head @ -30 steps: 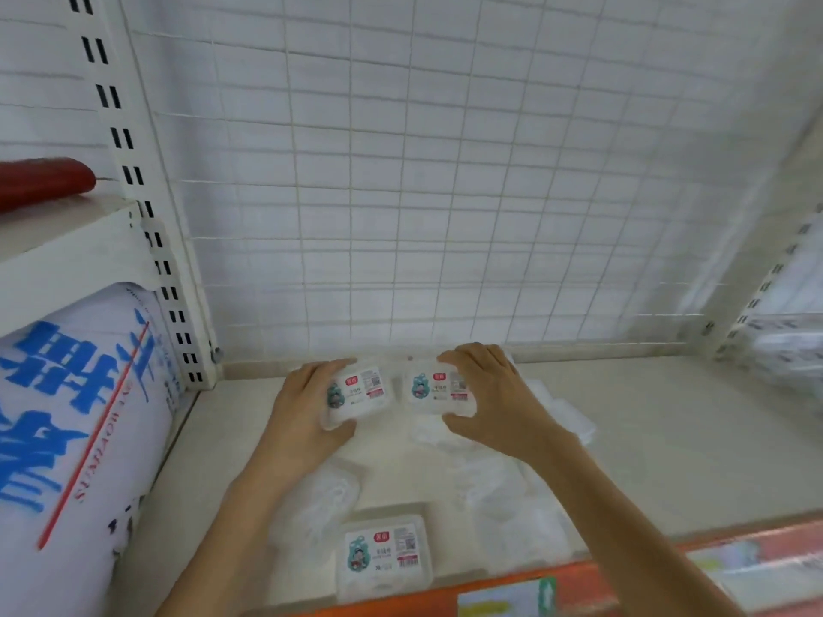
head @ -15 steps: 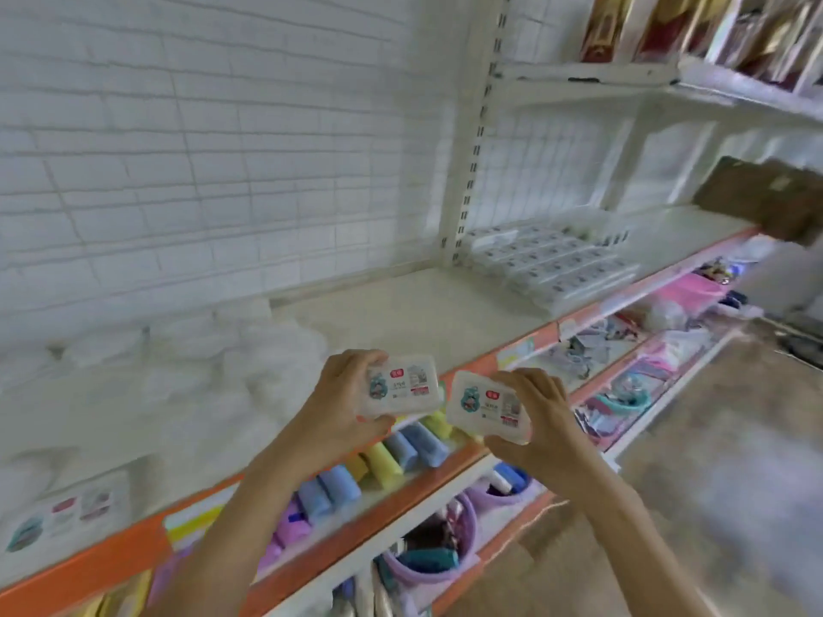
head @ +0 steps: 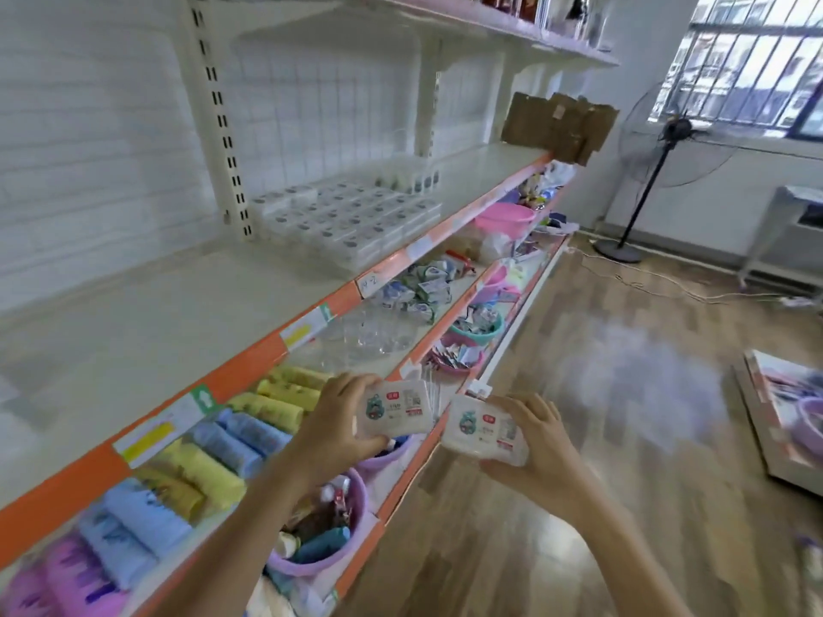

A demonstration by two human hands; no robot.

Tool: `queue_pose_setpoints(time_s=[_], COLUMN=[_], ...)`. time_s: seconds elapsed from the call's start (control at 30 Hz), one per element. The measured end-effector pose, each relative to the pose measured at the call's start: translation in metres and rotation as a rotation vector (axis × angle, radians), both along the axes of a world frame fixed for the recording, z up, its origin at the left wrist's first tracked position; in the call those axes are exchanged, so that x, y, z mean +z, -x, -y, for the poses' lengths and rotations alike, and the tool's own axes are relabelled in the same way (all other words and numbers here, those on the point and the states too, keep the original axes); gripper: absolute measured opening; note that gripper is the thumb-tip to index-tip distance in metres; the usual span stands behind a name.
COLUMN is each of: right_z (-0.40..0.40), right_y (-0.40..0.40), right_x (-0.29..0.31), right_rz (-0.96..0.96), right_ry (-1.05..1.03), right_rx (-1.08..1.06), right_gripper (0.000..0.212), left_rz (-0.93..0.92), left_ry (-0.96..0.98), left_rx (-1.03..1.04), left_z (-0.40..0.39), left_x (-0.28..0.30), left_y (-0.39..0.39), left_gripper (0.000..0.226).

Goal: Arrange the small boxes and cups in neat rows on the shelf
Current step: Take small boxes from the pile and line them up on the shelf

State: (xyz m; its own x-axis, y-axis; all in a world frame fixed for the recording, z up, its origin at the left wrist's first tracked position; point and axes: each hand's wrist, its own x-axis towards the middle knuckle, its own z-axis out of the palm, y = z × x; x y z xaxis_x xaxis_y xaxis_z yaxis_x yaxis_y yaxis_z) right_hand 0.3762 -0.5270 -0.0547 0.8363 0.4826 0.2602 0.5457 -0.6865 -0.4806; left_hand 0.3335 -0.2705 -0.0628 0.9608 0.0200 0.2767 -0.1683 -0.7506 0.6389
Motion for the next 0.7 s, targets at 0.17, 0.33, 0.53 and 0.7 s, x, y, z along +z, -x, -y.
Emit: queue_pose_setpoints(time_s=[0.17, 0.33, 0.53, 0.7], right_z=[0.013, 0.007, -0.025, -0.062], right_y=[-0.053, -0.146, -0.268, -0.343], right_x=[0.003, 0.021, 0.053, 0.063], right_rz=[-0.024, 0.012, 0.064, 0.084], right_ry=[-0.025, -0.019, 0.022, 0.041], right_rx=[-0.018, 0.029, 0.127, 0.18], right_gripper=[0.079, 0.07, 0.071, 0.072], left_rz=[0.014, 0.06, 0.065, 0.032], left_ry=[-0.027, -0.008, 0.018, 0.002], left_rx=[-0.055, -0.022, 0.123, 0.223], left_z=[0.016, 0.012, -0.025, -0.058], left_x=[0.003, 0.021, 0.061, 0.079], left_y=[-0.065, -0.151, -0.245, -0.296], left_gripper=[0.067, 0.065, 0.075, 0.073])
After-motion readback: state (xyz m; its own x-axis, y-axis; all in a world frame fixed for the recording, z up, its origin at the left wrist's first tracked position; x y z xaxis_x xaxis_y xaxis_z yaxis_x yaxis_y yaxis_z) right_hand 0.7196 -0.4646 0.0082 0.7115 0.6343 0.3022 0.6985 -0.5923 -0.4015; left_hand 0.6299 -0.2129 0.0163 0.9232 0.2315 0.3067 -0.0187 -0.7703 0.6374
